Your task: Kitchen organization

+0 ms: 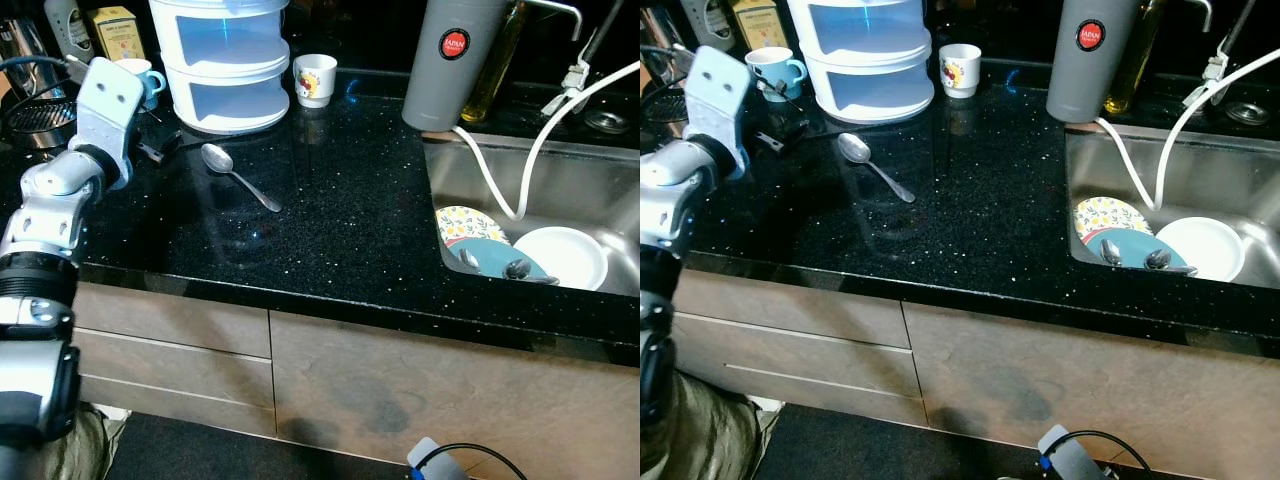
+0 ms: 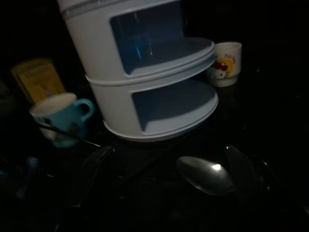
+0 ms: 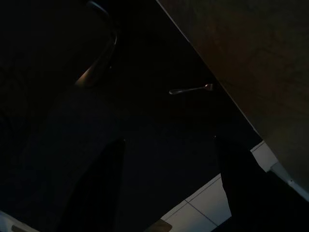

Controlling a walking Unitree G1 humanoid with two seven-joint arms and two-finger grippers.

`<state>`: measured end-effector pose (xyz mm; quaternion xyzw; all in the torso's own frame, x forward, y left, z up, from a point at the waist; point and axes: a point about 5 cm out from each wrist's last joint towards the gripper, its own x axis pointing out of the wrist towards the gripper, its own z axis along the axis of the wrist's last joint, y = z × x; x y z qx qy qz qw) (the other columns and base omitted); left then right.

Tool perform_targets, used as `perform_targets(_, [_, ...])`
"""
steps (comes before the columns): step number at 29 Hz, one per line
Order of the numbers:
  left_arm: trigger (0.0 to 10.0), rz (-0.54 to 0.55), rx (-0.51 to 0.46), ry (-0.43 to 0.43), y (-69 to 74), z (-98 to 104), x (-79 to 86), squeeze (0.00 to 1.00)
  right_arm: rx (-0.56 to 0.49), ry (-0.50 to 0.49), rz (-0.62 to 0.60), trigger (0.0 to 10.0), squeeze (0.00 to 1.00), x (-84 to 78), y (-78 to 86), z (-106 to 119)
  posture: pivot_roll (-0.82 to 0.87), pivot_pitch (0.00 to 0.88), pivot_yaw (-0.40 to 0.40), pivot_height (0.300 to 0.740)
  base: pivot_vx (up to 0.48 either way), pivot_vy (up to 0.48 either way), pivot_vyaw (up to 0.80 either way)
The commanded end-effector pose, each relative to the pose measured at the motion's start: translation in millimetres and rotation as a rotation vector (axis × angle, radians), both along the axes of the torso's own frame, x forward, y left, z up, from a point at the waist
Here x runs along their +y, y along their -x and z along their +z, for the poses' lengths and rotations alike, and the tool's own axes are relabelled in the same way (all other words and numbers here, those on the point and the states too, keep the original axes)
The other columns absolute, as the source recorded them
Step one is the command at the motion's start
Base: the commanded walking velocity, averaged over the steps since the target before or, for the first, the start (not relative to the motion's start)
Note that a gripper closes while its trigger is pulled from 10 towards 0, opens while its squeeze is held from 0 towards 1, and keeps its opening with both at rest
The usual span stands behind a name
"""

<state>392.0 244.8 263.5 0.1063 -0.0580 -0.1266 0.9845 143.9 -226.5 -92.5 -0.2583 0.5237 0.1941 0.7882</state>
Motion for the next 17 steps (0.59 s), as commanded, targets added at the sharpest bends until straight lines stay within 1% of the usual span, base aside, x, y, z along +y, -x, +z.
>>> perform_targets(1, [10.0,-0.013,0.032,0.117,-4.2,-4,-3.1,0.00,0.008,0.002,0.001,10.0,0.00,-2.0,4.7,-1,-0.03,0.045,-0.001,0.740,0.000,0.000,0.00])
perform_targets(2, [10.0,-0.013,0.032,0.117,-4.2,-4,-3.1,0.00,0.008,0.002,0.001,10.0,0.00,-2.0,4.7,-1,-0.03,0.045,-0.001,0.740,0.000,0.000,0.00])
perform_targets(3, [10.0,-0.007,0.048,0.195,-6.8,-6,-3.5,0.00,0.007,0.000,0.002,10.0,0.00,-2.2,5.3,-1,-0.04,0.052,0.000,0.740,0.000,0.000,0.00])
perform_targets(4, [10.0,0.011,0.070,0.336,-11.3,-8,-4.3,0.00,0.006,-0.003,0.002,10.0,0.00,-2.7,6.7,-1,-0.04,0.060,-0.002,0.740,0.000,0.000,0.00])
perform_targets(7, [10.0,0.024,0.106,0.505,-15.6,-9,-8.0,0.00,0.006,-0.005,0.002,10.0,0.00,-3.4,8.7,-2,-0.04,0.067,-0.003,0.740,0.000,0.000,0.00])
perform_targets(9, [10.0,0.040,0.157,0.584,-19.2,-12,-15.3,0.00,0.008,-0.006,0.003,10.0,0.00,-3.9,10.9,-2,-0.05,0.076,-0.002,0.740,0.000,0.000,0.00])
perform_targets(10, [10.0,0.040,0.157,0.584,-19.2,-12,-15.3,0.00,0.008,-0.006,0.003,10.0,0.00,-3.9,10.9,-2,-0.05,0.076,-0.002,0.740,0.000,0.000,0.00])
perform_targets(11, [10.0,0.048,0.184,0.649,-22.5,-11,-23.8,0.00,0.011,-0.007,0.004,10.0,0.00,-4.1,12.4,-3,-0.05,0.078,-0.002,0.740,0.000,0.000,0.00])
perform_targets(12, [10.0,0.048,0.184,0.649,-22.5,-11,-23.8,0.00,0.011,-0.007,0.004,10.0,0.00,-4.1,12.4,-3,-0.05,0.078,-0.002,0.740,0.000,0.000,0.00])
perform_targets(15, [10.0,0.050,0.209,0.693,-25.6,-9,-33.8,0.00,0.013,-0.008,0.004,10.0,0.00,-4.4,14.2,-3,-0.05,0.081,-0.002,0.740,0.000,0.000,0.00])
perform_targets(16, [10.0,0.060,0.240,0.715,-26.9,-10,-39.0,0.00,0.014,-0.008,0.004,10.0,0.00,-4.3,14.9,-3,-0.06,0.084,-0.002,0.740,0.000,0.000,0.00])
perform_targets(17, [10.0,0.073,0.273,0.726,-29.1,-10,-47.9,0.00,0.016,-0.009,0.004,10.0,0.00,-4.2,15.5,-4,-0.06,0.084,-0.002,0.740,0.000,0.000,0.00])
